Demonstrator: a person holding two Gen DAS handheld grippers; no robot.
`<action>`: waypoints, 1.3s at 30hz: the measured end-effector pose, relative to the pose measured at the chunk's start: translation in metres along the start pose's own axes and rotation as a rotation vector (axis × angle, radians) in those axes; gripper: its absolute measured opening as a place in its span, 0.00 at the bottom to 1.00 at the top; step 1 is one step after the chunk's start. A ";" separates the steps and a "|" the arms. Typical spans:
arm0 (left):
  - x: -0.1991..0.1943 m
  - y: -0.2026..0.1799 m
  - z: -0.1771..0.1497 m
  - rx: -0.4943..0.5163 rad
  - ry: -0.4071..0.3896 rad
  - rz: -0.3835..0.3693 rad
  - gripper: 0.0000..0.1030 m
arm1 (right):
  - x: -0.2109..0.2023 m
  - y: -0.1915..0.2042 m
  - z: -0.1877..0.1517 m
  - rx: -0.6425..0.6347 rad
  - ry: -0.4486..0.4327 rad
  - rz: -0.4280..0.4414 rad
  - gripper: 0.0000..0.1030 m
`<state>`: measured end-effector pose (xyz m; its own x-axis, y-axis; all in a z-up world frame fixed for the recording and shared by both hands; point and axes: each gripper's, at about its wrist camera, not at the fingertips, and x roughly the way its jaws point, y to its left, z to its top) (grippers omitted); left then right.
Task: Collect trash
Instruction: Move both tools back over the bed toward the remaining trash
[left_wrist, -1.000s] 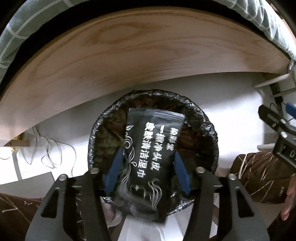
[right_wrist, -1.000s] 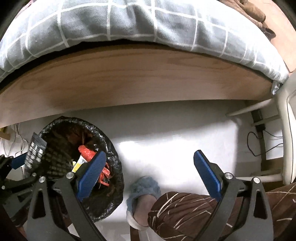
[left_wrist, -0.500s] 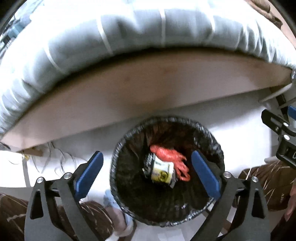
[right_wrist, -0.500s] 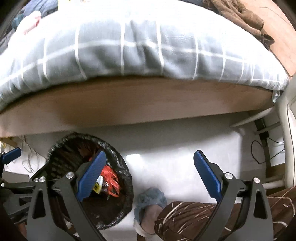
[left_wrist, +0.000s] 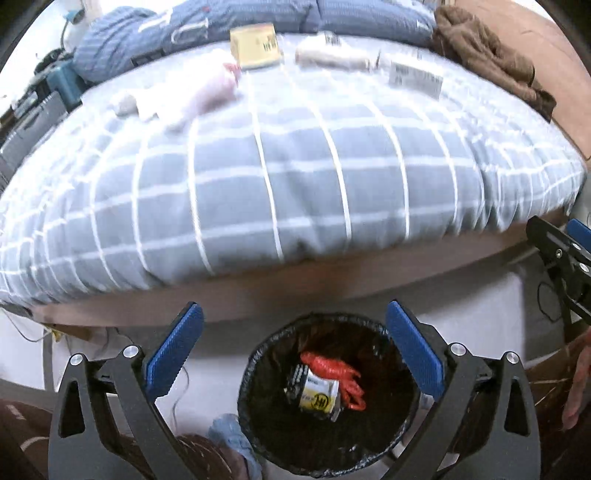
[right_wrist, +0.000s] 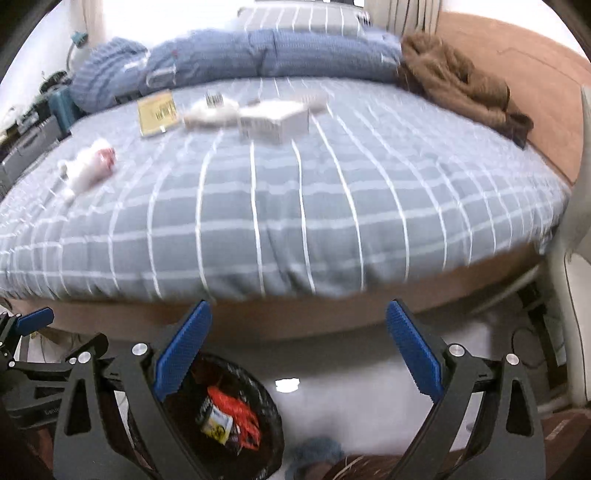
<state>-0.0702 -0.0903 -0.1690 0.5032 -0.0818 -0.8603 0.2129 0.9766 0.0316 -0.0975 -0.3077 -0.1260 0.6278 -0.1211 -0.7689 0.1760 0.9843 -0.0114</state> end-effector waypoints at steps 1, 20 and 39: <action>-0.005 0.001 0.003 -0.005 -0.014 -0.001 0.94 | -0.004 0.000 0.004 -0.003 -0.012 0.005 0.89; -0.045 0.055 0.091 -0.107 -0.138 0.049 0.94 | -0.036 0.010 0.091 -0.053 -0.168 0.020 0.89; -0.022 0.092 0.176 -0.160 -0.137 0.053 0.94 | 0.034 0.006 0.176 -0.046 -0.104 0.016 0.89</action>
<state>0.0857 -0.0340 -0.0578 0.6212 -0.0455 -0.7823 0.0530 0.9985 -0.0159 0.0583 -0.3281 -0.0399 0.7061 -0.1159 -0.6985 0.1318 0.9908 -0.0311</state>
